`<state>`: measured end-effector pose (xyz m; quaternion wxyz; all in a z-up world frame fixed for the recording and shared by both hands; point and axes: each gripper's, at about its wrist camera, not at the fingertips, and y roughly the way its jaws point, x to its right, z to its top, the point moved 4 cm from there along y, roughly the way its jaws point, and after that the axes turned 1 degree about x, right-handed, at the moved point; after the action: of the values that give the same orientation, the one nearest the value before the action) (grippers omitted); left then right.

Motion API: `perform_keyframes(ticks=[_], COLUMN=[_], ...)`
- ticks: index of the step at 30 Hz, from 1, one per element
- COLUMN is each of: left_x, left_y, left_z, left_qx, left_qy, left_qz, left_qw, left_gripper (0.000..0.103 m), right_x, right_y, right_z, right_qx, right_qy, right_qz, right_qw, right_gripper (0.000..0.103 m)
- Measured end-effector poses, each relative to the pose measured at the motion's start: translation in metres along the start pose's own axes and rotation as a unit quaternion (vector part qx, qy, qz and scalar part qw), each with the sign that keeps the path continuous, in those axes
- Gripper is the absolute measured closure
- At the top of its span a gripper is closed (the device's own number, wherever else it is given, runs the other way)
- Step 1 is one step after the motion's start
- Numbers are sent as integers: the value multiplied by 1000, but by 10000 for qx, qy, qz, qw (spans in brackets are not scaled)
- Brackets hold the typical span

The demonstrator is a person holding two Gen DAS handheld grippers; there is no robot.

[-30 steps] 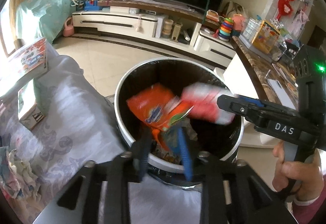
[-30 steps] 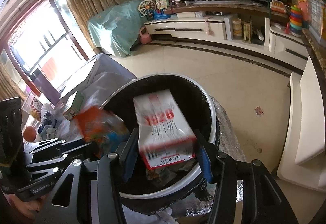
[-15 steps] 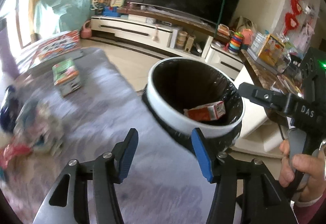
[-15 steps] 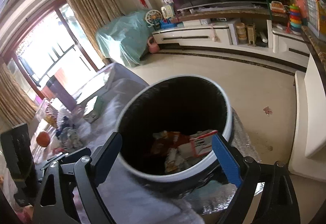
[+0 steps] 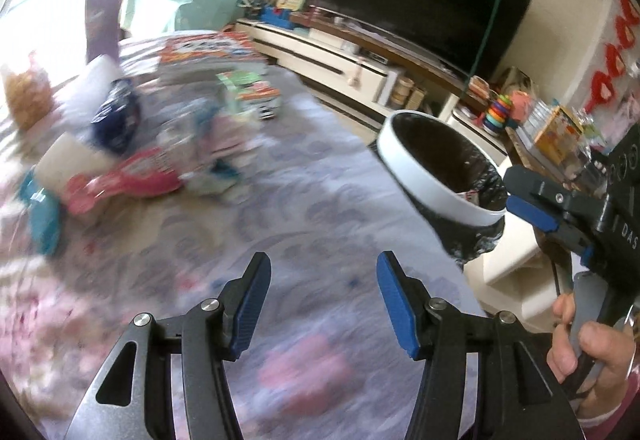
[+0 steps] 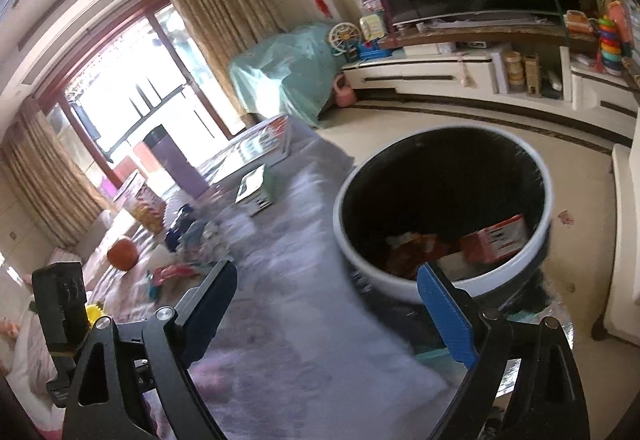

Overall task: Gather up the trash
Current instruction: 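Move both open tools back toward the remaining trash on the table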

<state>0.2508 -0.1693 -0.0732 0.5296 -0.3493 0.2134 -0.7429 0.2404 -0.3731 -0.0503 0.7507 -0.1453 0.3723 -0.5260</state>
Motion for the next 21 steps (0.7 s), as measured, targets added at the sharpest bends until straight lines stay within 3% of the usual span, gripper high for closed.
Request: perform_keyframes(ticks=[12,21], left_x=[-55,-77], left_y=[-50,-73], left_z=[-26,-40], left_qx=[120,154], left_qy=[-788,-1002], left_qz=[351,650], left_qw=[9962,9927], left_gripper=[48,48], right_x=[-52,-82], right_y=[35,58], right_z=[-35,-53], right_qx=[-427,-666], right_qy=[-165,-330], right_qz=[438,671], right_qw=[9980,9950], right_gripper=[8,8])
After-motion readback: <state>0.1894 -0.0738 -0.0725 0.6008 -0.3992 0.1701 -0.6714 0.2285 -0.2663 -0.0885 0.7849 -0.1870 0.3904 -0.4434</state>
